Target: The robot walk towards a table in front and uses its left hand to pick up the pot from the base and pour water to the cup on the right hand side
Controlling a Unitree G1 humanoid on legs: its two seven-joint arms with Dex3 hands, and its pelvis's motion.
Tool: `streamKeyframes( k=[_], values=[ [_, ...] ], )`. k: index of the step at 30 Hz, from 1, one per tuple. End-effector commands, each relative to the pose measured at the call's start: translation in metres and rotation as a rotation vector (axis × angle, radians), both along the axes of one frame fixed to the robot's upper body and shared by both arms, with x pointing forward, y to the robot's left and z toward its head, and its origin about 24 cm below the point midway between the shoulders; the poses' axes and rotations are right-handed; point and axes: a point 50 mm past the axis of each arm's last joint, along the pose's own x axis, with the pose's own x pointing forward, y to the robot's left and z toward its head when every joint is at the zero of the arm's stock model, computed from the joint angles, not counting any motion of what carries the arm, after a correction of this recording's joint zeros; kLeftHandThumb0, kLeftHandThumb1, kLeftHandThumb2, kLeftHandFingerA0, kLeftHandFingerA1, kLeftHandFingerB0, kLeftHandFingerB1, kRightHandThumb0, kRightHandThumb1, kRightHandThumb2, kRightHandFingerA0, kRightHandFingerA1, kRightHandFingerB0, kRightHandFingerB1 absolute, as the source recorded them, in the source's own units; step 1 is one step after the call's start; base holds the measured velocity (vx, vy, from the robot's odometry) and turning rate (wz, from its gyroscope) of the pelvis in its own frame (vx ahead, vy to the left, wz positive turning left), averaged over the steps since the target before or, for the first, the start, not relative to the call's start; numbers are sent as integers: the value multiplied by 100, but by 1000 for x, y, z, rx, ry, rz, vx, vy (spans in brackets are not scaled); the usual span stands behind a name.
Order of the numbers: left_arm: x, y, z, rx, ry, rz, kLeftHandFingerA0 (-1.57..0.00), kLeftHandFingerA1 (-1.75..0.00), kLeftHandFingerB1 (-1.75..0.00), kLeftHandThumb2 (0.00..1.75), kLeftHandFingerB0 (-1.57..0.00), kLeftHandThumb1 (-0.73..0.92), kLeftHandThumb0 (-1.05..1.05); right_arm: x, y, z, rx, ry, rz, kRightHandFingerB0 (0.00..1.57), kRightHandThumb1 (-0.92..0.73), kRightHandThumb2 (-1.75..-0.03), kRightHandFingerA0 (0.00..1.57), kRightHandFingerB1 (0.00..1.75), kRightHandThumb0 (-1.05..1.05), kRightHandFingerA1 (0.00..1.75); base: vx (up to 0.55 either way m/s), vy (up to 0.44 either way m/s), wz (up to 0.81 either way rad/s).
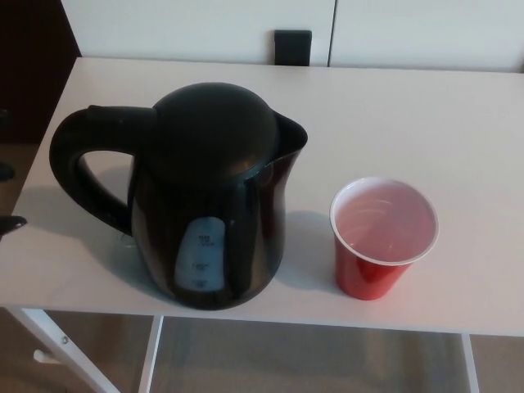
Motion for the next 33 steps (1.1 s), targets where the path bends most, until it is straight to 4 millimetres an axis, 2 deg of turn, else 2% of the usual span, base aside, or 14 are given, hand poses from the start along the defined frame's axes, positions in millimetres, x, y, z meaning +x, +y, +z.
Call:
streamKeyframes(
  k=[1, 2, 3, 16, 23, 24, 28, 29, 30, 31, 33],
  values=[
    [4, -3, -3, 50, 12, -17, 0, -123, -84, 69, 0, -13, -62, 0, -3, 2, -34, 2, 5, 10, -45, -76, 31, 41, -61, 51, 0, 0, 0],
    [5, -3, -4, 55, 18, -17, 0, -117, -82, 70, 0, -16, -51, 0, -3, 2, -25, 4, -2, 9, -45, -75, 31, 41, -59, 50, 0, 0, 0],
    [6, -4, -6, 57, 23, -9, 0, -78, -74, 62, 0, -25, -15, 0, -3, 2, -22, 2, -4, 10, -45, -75, 31, 41, -59, 50, 0, 0, 0],
    [21, -16, -7, 50, 5, 12, 0, -73, -70, 64, 0, -26, -17, 3, -3, 4, -8, -25, -6, 9, -45, -74, 31, 41, -56, 51, 0, 0, 0],
    [28, -26, 4, 14, -56, -6, 0, -72, -69, 65, 0, -22, -22, 5, -3, 5, -19, -30, 3, 10, -44, -75, 31, 41, -60, 51, 0, 0, 0],
    [27, -28, 6, 12, -69, -15, 0, -104, -79, 54, 0, 13, -87, 5, -3, 4, -7, -31, -7, 10, -45, -72, 32, 40, -55, 51, 0, 0, 0],
    [25, -31, 10, 9, -93, -34, 0, -102, -79, 56, 0, 15, -88, 6, -4, 3, 11, -29, -25, 9, -44, -73, 31, 40, -56, 50, 0, 0, 0],
    [23, -33, 11, 10, -101, -46, 0, -84, -56, 58, 0, 16, -93, 7, -3, 3, 9, -31, -20, 11, -46, -73, 31, 41, -54, 51, 0, 0, 0],
    [20, -35, 13, 10, -111, -60, 0, -84, -56, 58, 0, 16, -93, 7, -3, 3, 5, -32, -14, 11, -46, -73, 31, 41, -54, 51, 0, 0, 0],
    [20, -36, 14, 10, -115, -64, 0, -88, -54, 57, 0, 23, -105, 8, -2, 4, 6, -37, -12, 10, -45, -74, 31, 41, -54, 51, 0, 0, 0],
    [19, -37, 14, 10, -117, -67, 0, -88, -54, 57, 0, 23, -105, 8, -2, 4, 9, -42, -12, 10, -45, -74, 31, 41, -54, 51, 0, 0, 0]
  ],
)
